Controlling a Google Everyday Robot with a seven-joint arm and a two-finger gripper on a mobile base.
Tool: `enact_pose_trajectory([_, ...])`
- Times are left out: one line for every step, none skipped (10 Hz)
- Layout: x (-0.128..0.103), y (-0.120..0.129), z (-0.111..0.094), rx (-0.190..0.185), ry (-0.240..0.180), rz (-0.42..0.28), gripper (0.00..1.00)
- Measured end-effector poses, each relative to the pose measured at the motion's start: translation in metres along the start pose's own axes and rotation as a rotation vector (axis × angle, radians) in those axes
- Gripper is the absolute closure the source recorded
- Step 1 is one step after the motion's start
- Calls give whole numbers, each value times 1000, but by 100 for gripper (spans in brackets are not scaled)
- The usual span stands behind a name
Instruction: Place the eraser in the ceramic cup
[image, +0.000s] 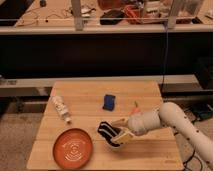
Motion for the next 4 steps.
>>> enact_pose_trajectory([0, 0, -1, -1, 1, 1, 20])
enact_pose_trajectory([0, 1, -1, -8, 2, 5, 20])
enact_pose_trajectory([1, 2, -2, -18, 4, 19, 20])
enact_pose_trajectory([1, 4, -3, -26, 7, 32, 20])
